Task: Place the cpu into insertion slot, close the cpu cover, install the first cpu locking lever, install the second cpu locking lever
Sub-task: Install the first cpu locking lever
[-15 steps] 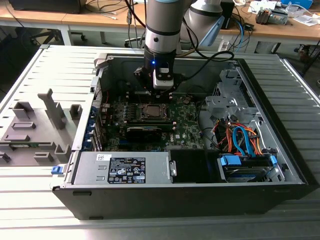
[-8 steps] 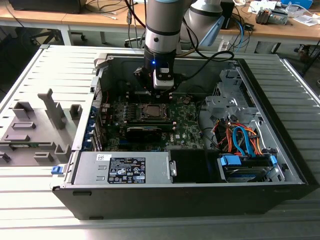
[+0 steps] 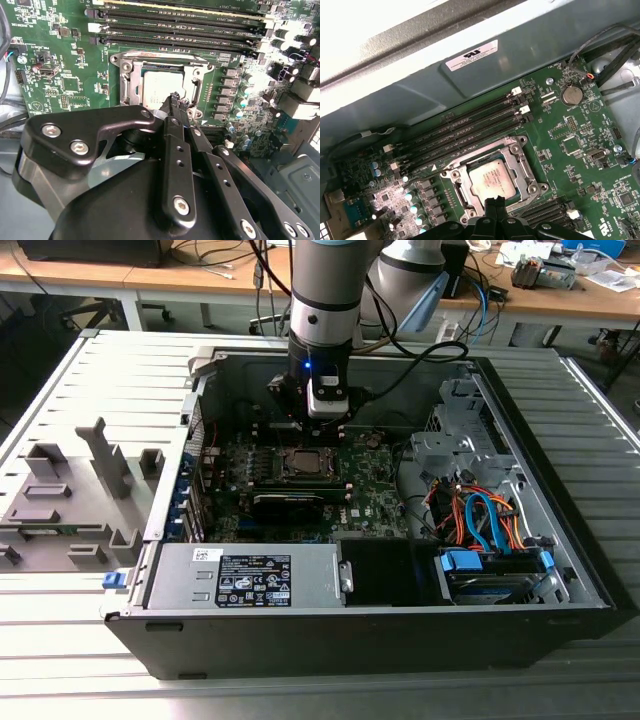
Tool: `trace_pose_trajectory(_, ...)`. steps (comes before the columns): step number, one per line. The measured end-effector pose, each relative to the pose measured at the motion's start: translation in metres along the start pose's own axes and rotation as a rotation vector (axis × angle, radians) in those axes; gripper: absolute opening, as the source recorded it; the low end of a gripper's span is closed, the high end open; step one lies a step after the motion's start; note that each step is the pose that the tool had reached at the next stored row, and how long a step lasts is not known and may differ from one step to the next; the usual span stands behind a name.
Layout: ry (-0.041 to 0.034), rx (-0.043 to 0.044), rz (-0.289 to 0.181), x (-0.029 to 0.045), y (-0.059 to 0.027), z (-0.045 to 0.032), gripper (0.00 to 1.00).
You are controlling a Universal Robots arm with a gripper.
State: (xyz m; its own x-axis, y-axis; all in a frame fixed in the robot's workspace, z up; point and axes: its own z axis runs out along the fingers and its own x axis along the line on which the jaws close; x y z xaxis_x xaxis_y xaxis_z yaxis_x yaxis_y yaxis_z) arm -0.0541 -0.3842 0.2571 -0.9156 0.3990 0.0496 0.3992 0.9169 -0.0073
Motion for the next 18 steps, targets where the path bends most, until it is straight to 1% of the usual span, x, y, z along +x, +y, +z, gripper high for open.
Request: trace_pose_trajectory(18, -0.0002, 0.0011, -0.022, 0.0000, 0.0000, 0.0000, 0.11)
